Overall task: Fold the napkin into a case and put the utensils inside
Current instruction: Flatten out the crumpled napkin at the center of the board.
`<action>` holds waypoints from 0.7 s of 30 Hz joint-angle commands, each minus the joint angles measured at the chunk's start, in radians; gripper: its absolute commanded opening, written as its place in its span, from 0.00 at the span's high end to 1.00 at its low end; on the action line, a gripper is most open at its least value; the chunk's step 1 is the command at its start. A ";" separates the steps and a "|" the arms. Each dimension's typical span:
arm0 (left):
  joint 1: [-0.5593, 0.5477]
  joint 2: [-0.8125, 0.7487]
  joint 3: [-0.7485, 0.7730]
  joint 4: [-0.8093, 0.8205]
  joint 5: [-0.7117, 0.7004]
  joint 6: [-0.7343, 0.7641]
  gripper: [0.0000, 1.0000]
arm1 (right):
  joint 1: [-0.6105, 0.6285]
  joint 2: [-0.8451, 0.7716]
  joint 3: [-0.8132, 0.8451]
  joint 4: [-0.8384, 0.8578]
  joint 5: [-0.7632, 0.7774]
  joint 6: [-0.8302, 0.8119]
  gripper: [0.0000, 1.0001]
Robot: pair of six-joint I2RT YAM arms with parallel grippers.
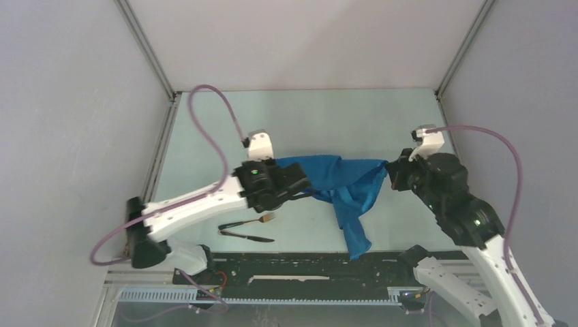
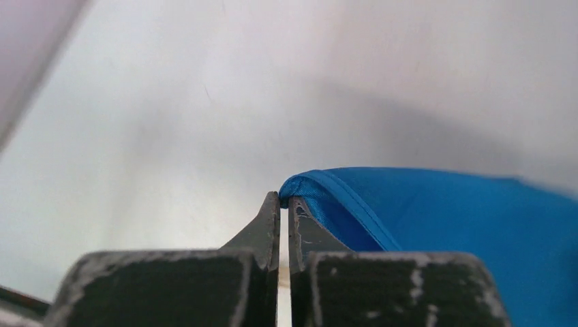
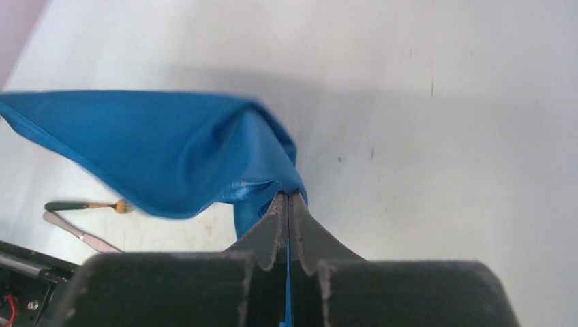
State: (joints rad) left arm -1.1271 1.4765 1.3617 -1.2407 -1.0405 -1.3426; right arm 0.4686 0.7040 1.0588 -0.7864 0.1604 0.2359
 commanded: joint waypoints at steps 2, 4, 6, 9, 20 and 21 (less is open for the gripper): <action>-0.086 -0.197 0.120 -0.028 -0.448 0.341 1.00 | 0.124 -0.141 0.112 0.066 0.021 -0.204 1.00; -0.123 -0.215 0.199 -0.011 -0.539 0.454 1.00 | 0.157 -0.155 0.165 0.064 0.012 -0.218 1.00; -0.151 -0.229 0.260 0.084 -0.615 0.621 1.00 | 0.167 -0.137 0.240 0.030 0.033 -0.205 1.00; -0.169 -0.273 0.271 0.350 -0.650 0.943 1.00 | 0.167 -0.093 0.349 -0.012 0.061 -0.183 1.00; 0.052 -0.168 0.195 1.354 -0.419 1.666 1.00 | -0.182 0.253 0.489 0.105 0.156 -0.200 1.00; 0.094 -0.125 0.245 1.234 -0.377 1.572 1.00 | -0.270 0.282 0.469 0.141 0.063 -0.182 1.00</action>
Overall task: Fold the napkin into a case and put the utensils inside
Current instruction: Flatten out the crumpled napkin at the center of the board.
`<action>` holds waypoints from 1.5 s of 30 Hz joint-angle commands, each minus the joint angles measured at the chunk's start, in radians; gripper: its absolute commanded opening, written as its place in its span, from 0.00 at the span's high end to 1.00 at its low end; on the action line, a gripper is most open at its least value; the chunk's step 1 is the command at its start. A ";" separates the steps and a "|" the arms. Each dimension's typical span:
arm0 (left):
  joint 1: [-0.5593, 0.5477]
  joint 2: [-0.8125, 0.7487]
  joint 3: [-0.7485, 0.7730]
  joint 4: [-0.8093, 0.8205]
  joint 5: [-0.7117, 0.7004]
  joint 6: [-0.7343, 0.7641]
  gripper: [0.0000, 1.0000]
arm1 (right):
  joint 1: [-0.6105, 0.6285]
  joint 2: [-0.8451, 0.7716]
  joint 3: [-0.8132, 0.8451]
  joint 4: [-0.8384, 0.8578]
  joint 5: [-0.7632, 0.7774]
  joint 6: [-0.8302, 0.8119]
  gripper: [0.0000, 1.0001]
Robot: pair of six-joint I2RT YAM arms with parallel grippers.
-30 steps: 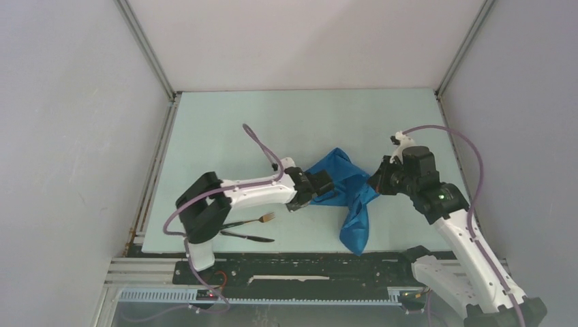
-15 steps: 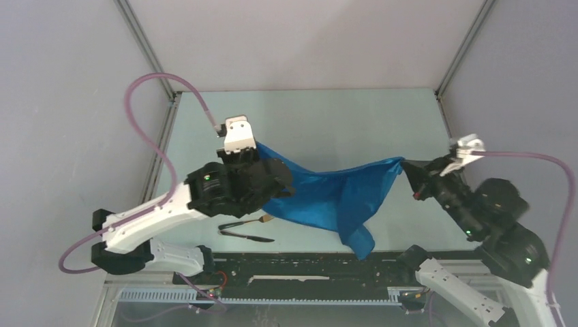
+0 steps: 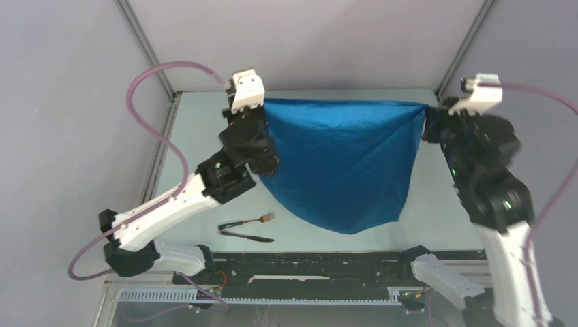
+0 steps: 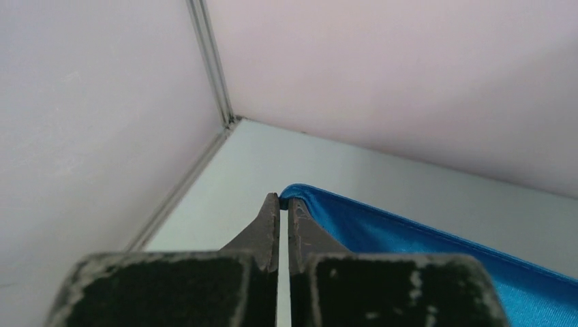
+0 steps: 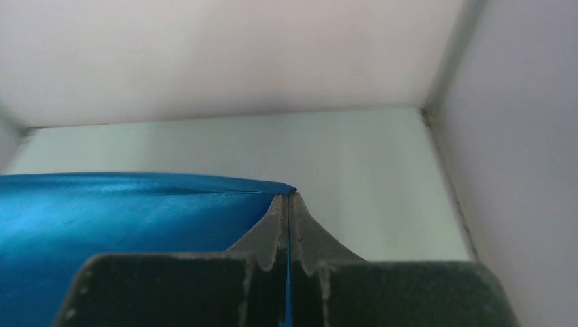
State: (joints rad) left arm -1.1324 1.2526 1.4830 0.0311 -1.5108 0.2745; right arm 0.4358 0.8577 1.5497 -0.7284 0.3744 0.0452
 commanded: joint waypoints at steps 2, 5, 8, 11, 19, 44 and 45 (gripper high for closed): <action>0.182 0.202 0.245 -0.235 0.201 -0.226 1.00 | -0.372 0.213 -0.044 0.137 -0.267 0.040 1.00; 0.311 0.403 0.418 -0.326 0.405 -0.363 1.00 | -0.507 0.384 -0.039 0.231 -0.377 0.062 1.00; 0.416 0.660 0.662 -0.433 0.592 -0.411 1.00 | -0.572 0.648 0.045 0.280 -0.469 0.067 1.00; 0.515 0.899 0.893 -0.479 0.783 -0.448 1.00 | -0.606 0.928 0.209 0.272 -0.401 0.028 0.90; 0.667 1.047 0.989 -0.472 0.877 -0.510 0.24 | -0.653 1.284 0.672 -0.045 -0.302 0.059 0.19; 0.576 0.110 -0.326 -0.562 1.657 -0.818 0.01 | -0.634 0.252 -0.828 0.064 -0.397 0.575 0.14; 0.566 0.096 -0.328 -0.570 1.662 -0.810 0.01 | -0.646 0.220 -0.846 0.052 -0.377 0.594 0.16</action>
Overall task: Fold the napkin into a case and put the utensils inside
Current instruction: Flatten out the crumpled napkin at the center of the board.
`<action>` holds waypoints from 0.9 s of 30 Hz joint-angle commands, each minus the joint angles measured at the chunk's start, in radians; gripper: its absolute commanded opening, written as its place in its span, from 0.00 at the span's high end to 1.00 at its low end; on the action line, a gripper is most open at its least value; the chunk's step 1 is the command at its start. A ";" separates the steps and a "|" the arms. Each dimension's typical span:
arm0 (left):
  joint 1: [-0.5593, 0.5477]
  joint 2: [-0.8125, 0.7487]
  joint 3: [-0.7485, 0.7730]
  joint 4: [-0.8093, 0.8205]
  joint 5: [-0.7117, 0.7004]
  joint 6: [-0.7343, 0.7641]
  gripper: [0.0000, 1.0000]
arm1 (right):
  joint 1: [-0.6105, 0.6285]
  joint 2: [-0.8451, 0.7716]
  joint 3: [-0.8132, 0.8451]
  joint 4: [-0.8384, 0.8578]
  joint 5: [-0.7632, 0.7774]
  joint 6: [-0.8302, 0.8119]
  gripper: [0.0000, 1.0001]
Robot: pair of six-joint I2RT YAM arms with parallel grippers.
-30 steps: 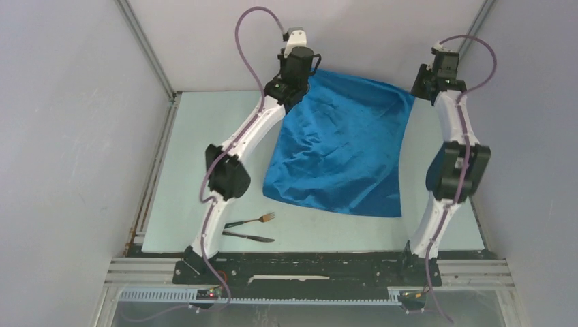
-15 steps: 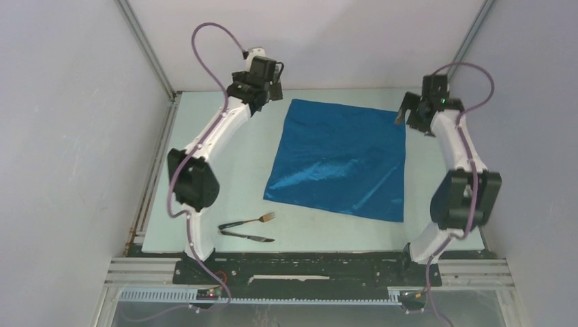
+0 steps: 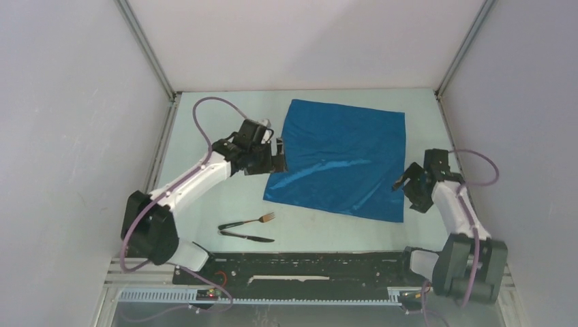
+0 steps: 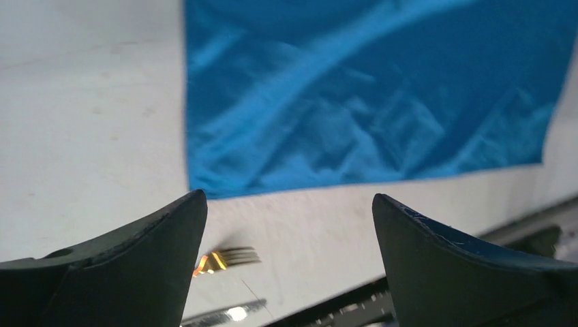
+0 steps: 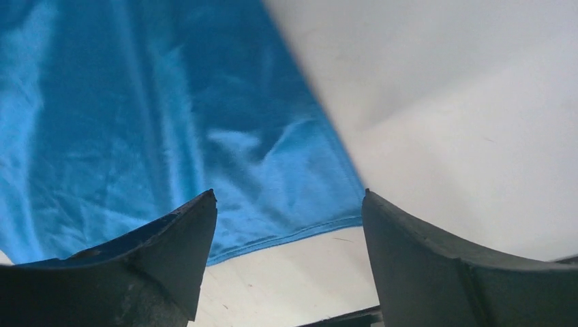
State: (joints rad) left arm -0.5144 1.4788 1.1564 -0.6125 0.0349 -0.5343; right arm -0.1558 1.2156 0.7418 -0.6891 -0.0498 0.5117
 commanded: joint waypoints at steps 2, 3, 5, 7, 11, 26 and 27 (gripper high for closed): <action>-0.066 -0.157 0.002 0.050 0.120 0.019 0.01 | -0.054 -0.181 -0.068 0.007 0.119 0.162 0.21; -0.065 -0.168 0.006 0.044 0.124 0.029 0.01 | -0.054 -0.185 -0.075 0.001 0.129 0.163 0.23; -0.066 -0.187 0.019 0.028 0.115 0.056 0.01 | -0.056 -0.165 -0.080 -0.013 0.124 0.154 0.26; -0.067 -0.199 0.027 0.014 0.091 0.079 0.01 | -0.054 -0.136 -0.079 -0.026 0.127 0.146 0.37; -0.066 -0.212 0.028 0.008 0.093 0.116 0.00 | -0.029 -0.056 -0.074 -0.035 0.153 0.153 0.44; 0.007 -0.254 -0.010 0.035 0.203 0.130 0.00 | 0.017 0.145 -0.063 -0.086 0.286 0.314 0.51; 0.007 -0.252 -0.011 0.037 0.208 0.129 0.00 | 0.013 0.141 -0.063 -0.089 0.291 0.306 0.52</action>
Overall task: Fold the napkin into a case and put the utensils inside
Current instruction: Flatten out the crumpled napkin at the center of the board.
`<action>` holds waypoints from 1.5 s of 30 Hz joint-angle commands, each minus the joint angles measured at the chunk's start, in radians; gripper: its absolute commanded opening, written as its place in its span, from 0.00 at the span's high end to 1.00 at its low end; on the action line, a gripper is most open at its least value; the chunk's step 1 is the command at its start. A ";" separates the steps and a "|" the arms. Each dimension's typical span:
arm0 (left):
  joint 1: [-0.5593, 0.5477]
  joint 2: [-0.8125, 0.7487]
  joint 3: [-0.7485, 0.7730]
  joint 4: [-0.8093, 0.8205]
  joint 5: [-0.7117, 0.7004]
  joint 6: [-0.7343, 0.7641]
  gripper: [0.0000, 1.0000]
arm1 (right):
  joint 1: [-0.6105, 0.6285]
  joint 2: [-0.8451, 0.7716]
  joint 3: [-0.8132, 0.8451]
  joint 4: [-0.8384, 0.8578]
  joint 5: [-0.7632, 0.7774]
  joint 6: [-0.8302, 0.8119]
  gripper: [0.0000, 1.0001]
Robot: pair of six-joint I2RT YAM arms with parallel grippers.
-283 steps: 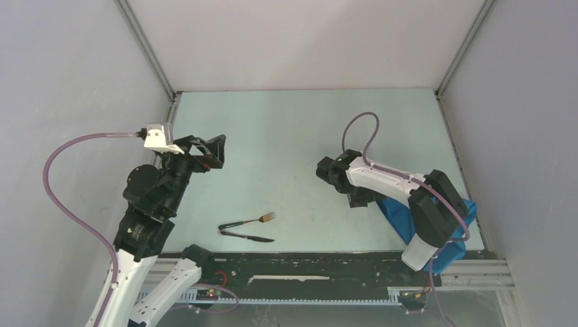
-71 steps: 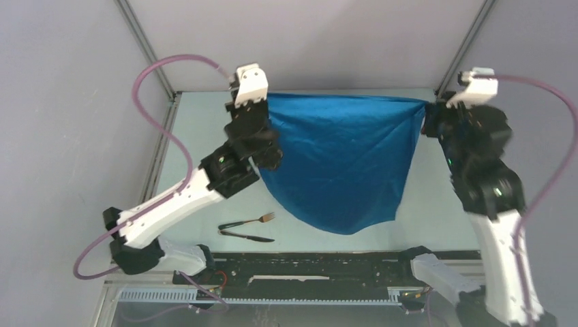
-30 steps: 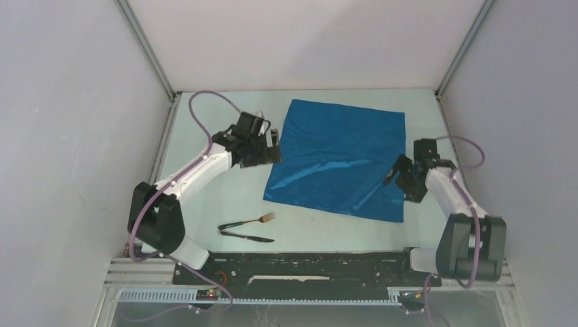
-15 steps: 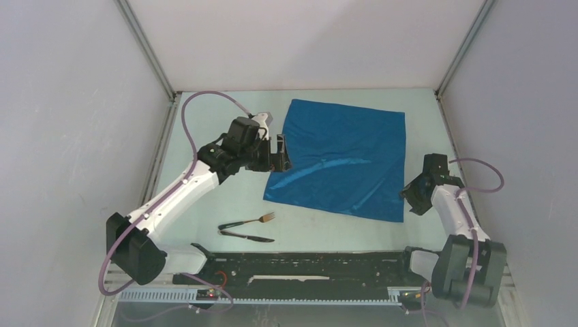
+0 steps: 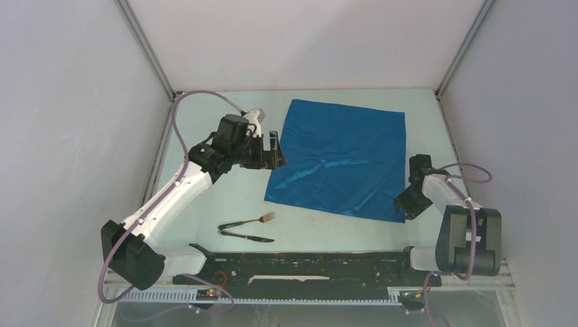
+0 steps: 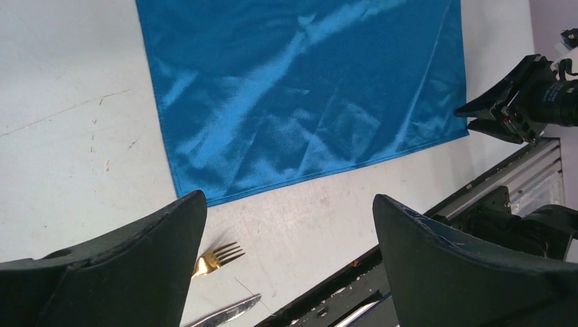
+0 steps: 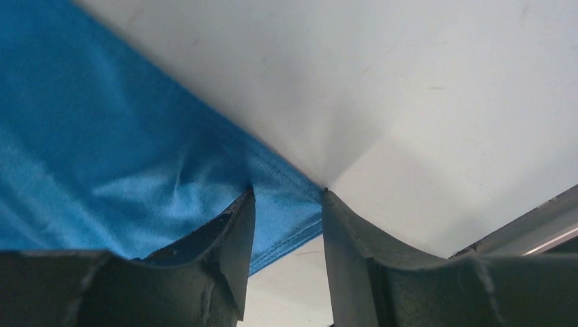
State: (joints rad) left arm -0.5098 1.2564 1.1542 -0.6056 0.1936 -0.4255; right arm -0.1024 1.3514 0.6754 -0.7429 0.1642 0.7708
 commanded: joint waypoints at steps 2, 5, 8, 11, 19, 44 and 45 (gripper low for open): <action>0.002 -0.023 -0.014 0.036 0.065 0.015 0.00 | -0.042 -0.014 0.011 -0.036 0.084 0.031 0.52; 0.002 -0.011 -0.032 0.057 0.097 -0.002 0.00 | 0.000 -0.087 0.033 -0.045 0.099 -0.006 0.45; 0.001 0.005 -0.032 0.058 0.118 -0.006 0.00 | -0.003 -0.171 0.041 -0.098 0.120 -0.021 0.33; 0.002 -0.001 -0.028 0.058 0.127 -0.006 0.01 | -0.032 -0.208 0.041 -0.117 0.060 -0.024 0.33; 0.004 -0.017 -0.024 0.050 0.128 0.002 0.01 | -0.047 -0.105 0.045 -0.165 0.025 0.058 0.39; 0.041 0.014 -0.022 0.050 0.191 -0.009 0.01 | -0.043 -0.011 -0.042 -0.021 0.112 0.133 0.65; 0.043 0.015 -0.022 0.050 0.192 -0.010 0.01 | -0.046 -0.025 -0.053 -0.018 0.123 0.138 0.67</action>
State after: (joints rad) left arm -0.4805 1.2690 1.1191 -0.5781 0.3538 -0.4286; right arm -0.1421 1.3590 0.6804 -0.8066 0.1902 0.8482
